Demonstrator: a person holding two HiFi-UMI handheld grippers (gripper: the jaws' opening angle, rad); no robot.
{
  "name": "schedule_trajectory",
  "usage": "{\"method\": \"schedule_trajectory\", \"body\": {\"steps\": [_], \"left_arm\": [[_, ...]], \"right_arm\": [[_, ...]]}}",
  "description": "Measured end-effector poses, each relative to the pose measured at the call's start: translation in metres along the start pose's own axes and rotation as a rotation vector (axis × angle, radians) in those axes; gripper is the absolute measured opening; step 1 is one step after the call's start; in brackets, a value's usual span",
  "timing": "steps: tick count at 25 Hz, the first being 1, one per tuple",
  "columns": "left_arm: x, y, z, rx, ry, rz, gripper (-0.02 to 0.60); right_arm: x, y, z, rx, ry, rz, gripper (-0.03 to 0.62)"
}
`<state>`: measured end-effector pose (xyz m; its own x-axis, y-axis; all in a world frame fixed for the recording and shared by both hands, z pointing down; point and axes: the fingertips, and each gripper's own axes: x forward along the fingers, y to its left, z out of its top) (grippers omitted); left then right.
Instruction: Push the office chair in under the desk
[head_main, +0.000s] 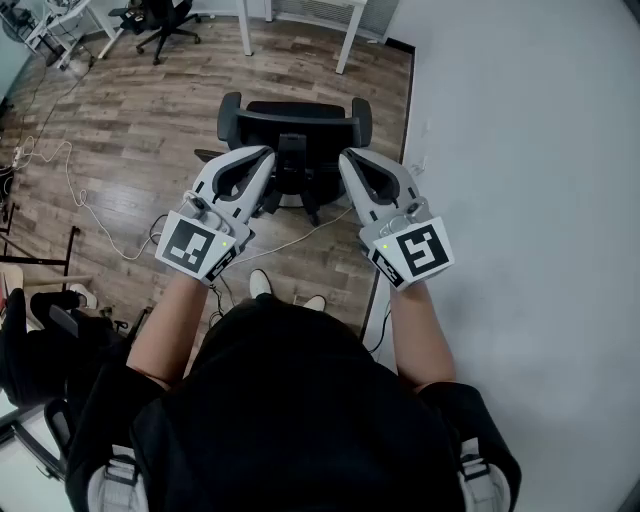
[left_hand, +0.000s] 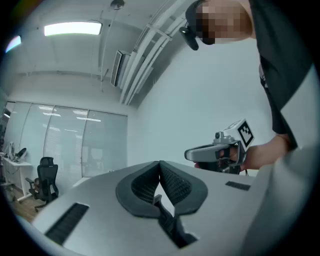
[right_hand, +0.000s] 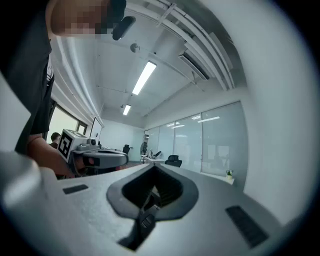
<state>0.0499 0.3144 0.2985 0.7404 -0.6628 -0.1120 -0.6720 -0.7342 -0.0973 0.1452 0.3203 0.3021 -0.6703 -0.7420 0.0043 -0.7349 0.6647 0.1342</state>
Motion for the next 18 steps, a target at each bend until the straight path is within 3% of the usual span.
{"method": "schedule_trajectory", "body": {"steps": [11, 18], "left_arm": [[-0.012, -0.004, -0.015, 0.042, 0.052, 0.006, -0.006], [-0.017, -0.017, -0.028, 0.048, 0.085, 0.069, -0.006]], "right_arm": [[-0.009, 0.001, -0.014, 0.044, 0.011, -0.008, 0.003], [-0.030, -0.001, -0.032, 0.064, 0.032, 0.014, 0.003]]}}
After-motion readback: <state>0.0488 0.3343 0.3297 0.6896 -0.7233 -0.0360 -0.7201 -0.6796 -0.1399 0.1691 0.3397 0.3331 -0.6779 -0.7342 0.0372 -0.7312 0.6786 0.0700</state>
